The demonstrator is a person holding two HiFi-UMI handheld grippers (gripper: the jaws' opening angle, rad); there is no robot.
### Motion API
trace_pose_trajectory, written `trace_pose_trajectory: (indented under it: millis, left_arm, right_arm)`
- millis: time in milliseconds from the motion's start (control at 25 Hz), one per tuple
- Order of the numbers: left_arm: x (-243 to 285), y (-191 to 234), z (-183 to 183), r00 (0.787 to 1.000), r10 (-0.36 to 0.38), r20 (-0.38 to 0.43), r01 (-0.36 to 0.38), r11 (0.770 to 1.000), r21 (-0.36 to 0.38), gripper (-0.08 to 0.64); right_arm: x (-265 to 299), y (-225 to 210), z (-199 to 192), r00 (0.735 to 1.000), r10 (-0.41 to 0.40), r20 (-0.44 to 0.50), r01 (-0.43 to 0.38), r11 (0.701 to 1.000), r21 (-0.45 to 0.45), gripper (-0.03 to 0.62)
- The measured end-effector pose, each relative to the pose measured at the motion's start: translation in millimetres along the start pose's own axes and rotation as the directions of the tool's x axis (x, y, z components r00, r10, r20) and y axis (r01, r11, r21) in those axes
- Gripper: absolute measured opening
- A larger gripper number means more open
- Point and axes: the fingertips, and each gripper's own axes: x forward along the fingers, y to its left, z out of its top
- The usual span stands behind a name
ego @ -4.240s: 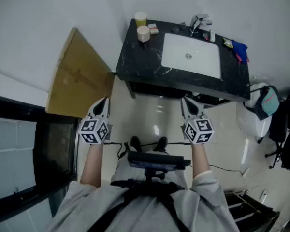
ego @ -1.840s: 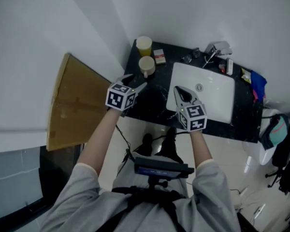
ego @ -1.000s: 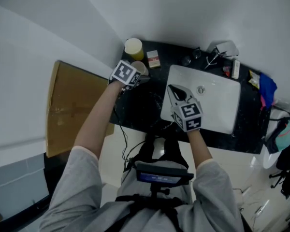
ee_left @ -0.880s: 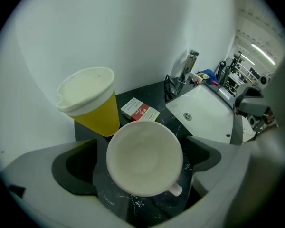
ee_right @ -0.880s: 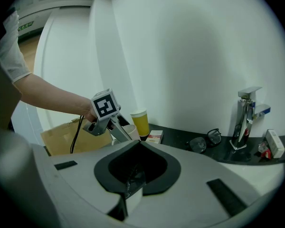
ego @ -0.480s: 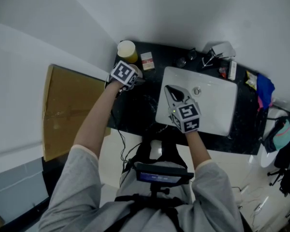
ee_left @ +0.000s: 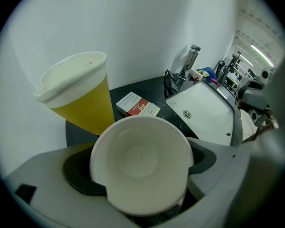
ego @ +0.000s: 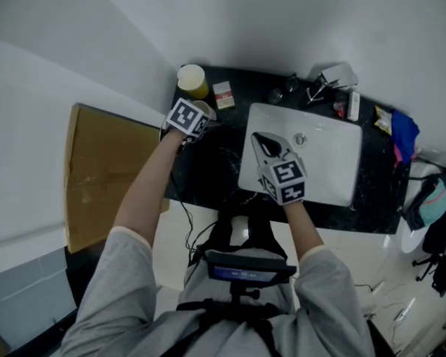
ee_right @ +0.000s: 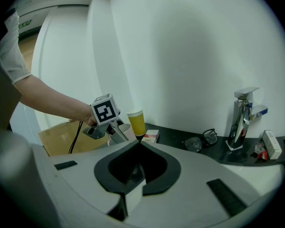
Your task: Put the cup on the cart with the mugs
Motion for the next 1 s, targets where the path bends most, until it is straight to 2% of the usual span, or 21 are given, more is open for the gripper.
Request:
trace_pose_trajectory:
  millis: [120,240,360,440,640,1000]
  left_arm:
    - [-8.7,-1.4,-1.5,1.0,0.0,0.029,0.001,1.0,-0.016,0.479]
    - [-25.3,-3.1,0.6,0.996,0.006,0.094,-0.004,1.0,-0.025,0.479]
    - [-49.7,-7.5,6.2,0.98,0.018,0.196,-0.014,1.0,-0.022,0.478]
    - [-69.7,-12.8,8.1,0.963,0.028,0.269,-0.024,1.0,-0.019,0.477]
    - [-123.5,-34.7,8.8,0.889,0.031,0.457,-0.028,1.0,-0.014,0.477]
    - [-205.1,-80.2,-6.1,0.736,0.044,0.676,-0.093,0.995,0.037,0.477]
  right_arm:
    - [-2.3,1.4,0.5,1.0,-0.008,-0.001,0.008,1.0,-0.003,0.009]
    - [-5.0,6.5,3.1,1.0,-0.015,0.005,0.015,1.0,-0.007,0.009]
    - [-8.7,13.9,8.2,1.0,-0.021,0.016,0.021,1.0,-0.016,0.009]
    - [-13.0,20.1,12.2,0.999,-0.026,0.023,0.027,0.999,-0.022,0.009]
    - [-26.3,35.5,22.7,0.997,-0.051,0.05,0.052,0.998,-0.026,0.009]
    - [-59.4,64.1,22.3,0.99,-0.116,0.082,0.118,0.993,-0.021,0.009]
